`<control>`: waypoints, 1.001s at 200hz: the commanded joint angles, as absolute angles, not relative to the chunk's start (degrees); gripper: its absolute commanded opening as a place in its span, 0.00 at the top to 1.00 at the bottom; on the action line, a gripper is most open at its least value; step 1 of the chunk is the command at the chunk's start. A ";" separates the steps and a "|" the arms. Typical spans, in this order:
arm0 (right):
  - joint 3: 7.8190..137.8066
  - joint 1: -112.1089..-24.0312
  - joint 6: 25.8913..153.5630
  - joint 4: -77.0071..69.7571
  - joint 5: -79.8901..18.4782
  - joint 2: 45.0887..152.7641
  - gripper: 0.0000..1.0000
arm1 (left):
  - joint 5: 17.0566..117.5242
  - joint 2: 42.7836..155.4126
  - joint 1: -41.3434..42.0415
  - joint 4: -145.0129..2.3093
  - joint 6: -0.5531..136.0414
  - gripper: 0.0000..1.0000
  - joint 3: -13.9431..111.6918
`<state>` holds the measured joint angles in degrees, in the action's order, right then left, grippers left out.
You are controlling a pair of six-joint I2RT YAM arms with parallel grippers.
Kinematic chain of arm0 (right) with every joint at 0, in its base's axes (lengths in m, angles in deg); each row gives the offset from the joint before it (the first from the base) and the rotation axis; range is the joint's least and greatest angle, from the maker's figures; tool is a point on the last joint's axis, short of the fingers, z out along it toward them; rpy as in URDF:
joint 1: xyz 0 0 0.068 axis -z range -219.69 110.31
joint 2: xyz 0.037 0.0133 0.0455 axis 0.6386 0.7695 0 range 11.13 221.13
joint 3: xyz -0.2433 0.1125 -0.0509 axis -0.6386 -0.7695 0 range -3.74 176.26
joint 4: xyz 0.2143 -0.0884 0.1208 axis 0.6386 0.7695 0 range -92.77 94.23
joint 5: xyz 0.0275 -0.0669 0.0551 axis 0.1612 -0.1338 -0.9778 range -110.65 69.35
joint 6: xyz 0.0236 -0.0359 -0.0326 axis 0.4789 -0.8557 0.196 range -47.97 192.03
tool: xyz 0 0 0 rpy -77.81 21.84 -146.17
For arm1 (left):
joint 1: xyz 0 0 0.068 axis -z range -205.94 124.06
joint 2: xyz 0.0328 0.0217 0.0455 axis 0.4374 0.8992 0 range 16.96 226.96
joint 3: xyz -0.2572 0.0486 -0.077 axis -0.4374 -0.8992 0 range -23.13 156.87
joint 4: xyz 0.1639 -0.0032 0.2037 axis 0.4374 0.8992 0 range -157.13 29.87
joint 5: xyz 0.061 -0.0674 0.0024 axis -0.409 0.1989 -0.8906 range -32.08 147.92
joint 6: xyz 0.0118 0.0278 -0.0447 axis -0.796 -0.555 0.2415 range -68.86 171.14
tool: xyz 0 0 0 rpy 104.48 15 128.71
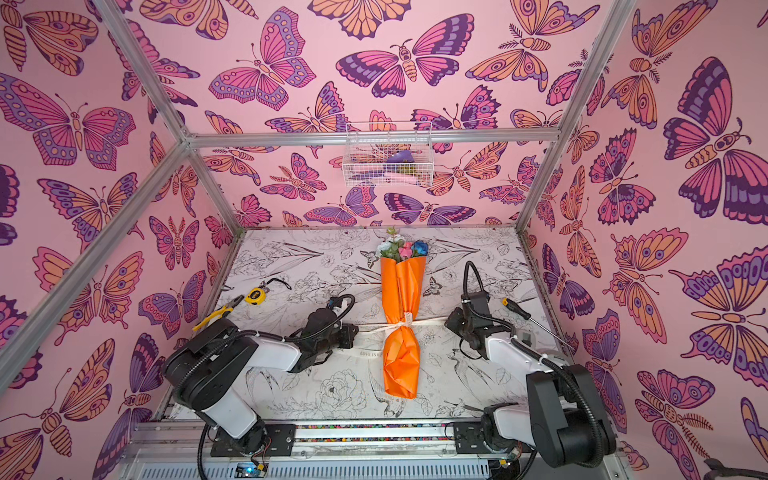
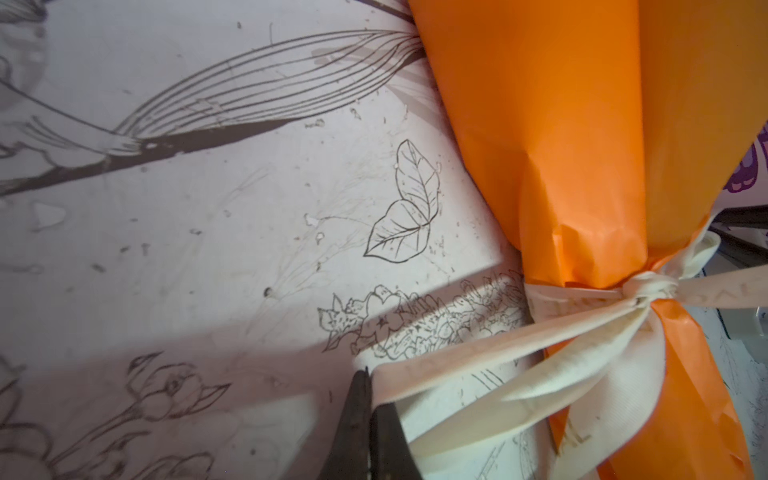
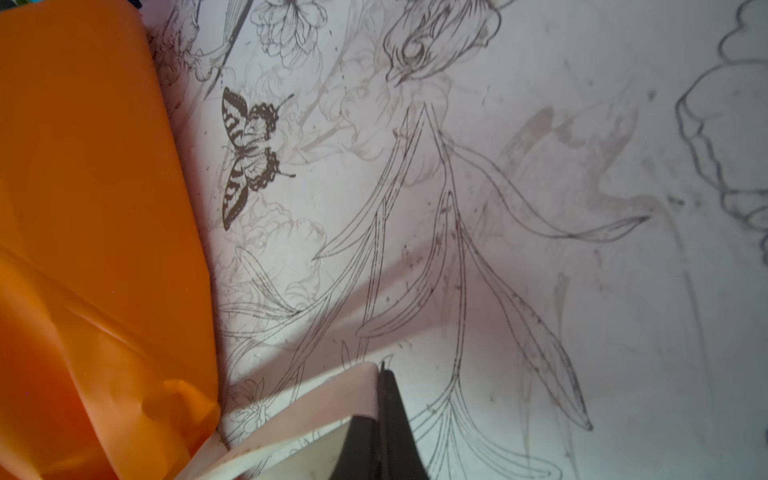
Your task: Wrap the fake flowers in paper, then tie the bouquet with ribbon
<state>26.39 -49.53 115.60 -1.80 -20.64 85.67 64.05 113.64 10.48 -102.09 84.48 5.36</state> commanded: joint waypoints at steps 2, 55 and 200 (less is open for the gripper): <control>29.67 -46.76 112.75 -0.05 -17.82 87.71 1.00 | 61.87 114.99 10.25 -100.97 84.85 1.00 5.35; 30.60 -42.34 111.68 1.10 -21.68 92.10 1.00 | 58.77 115.96 9.10 -100.00 87.46 1.00 2.48; 29.79 -46.46 105.92 13.19 -31.47 74.84 0.48 | 74.34 117.66 10.10 -104.56 81.61 1.00 8.33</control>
<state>28.47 -44.68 108.74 4.65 -32.53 80.01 69.58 116.46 9.98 -104.74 83.56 7.00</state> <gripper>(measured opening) 0.490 0.046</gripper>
